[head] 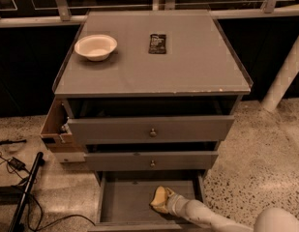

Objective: Pick sponge from bottom drawer and place on counter

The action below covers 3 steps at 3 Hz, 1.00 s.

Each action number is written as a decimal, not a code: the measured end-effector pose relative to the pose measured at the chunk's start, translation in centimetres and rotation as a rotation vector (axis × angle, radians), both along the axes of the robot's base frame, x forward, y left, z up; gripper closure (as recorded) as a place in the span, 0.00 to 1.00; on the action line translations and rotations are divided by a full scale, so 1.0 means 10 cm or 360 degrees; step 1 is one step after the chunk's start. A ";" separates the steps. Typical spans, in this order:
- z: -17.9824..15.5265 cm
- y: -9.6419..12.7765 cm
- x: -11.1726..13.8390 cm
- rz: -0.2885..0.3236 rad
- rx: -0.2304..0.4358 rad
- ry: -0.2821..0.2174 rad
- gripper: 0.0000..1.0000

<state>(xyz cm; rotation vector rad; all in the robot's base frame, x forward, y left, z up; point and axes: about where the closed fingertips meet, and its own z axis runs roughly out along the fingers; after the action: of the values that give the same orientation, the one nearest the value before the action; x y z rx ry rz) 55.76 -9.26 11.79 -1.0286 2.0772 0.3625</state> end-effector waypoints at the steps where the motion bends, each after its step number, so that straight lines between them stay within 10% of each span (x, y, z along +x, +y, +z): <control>1: 0.01 0.00 -0.01 0.0008 0.0000 0.0000 1.00; 3: 0.52 -0.22 -0.19 0.0263 -0.0012 0.0001 1.00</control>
Offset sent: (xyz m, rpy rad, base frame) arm -0.0180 -0.0136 0.0412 -0.0080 -0.0044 0.1559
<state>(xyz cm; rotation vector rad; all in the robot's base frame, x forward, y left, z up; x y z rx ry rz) 53.87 -11.45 16.97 -1.2087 2.0006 0.4382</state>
